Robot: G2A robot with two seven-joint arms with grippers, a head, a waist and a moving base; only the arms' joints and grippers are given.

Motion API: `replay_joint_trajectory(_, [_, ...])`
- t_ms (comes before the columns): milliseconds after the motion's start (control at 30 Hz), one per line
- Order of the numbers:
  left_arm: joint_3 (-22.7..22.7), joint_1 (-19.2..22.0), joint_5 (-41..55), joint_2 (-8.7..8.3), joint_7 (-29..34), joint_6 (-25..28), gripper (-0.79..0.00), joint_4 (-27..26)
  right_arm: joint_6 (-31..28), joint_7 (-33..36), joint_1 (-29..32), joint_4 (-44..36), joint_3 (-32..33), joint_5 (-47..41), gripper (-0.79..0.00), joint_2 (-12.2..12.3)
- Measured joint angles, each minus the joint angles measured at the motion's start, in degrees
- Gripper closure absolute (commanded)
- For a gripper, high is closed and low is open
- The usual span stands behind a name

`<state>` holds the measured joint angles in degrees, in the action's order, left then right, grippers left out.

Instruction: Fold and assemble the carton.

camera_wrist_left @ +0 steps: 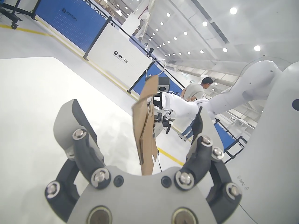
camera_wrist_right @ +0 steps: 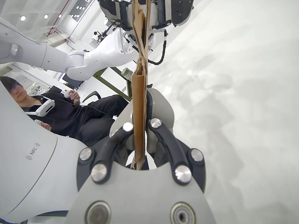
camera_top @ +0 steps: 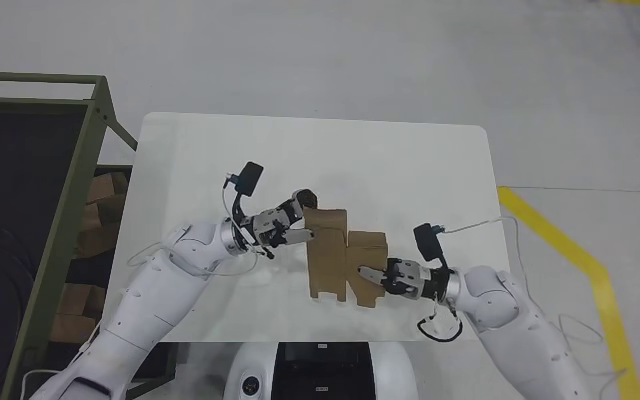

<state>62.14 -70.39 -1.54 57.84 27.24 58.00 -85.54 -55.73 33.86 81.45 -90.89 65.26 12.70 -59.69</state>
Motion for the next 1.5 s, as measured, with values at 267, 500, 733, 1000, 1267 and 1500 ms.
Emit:
replay_joint_trajectory(267, [-0.97,0.45,1.52,-0.19,2.75,0.0,-0.708,0.12,0.21,0.42,-0.37,-0.07,-0.46,-0.36,0.0,0.38])
replay_joint_trajectory(500, [-1.43,1.0,2.87,-0.21,4.15,0.0,-0.483,0.58,-0.23,0.49,-0.35,-0.16,-0.68,-0.54,0.0,0.72])
replay_joint_trajectory(733, [-1.81,1.45,4.0,-0.16,5.69,0.0,-0.385,0.97,-0.66,0.35,-0.29,-0.43,-0.87,-0.57,0.0,1.07])
replay_joint_trajectory(1000, [-1.95,1.9,6.01,-0.04,7.79,0.0,-0.28,1.34,-0.81,-0.06,-0.28,-0.38,-1.05,-0.83,0.0,1.41])
replay_joint_trajectory(1267, [-1.82,2.14,7.82,0.17,10.32,0.0,-0.191,1.64,-0.57,-0.62,-0.39,-0.69,-1.46,-0.37,0.0,1.65])
replay_joint_trajectory(1500, [-1.72,2.37,9.21,0.44,12.58,0.0,-0.169,2.29,-0.73,-1.4,-0.44,-0.69,-1.76,-0.22,0.0,1.82])
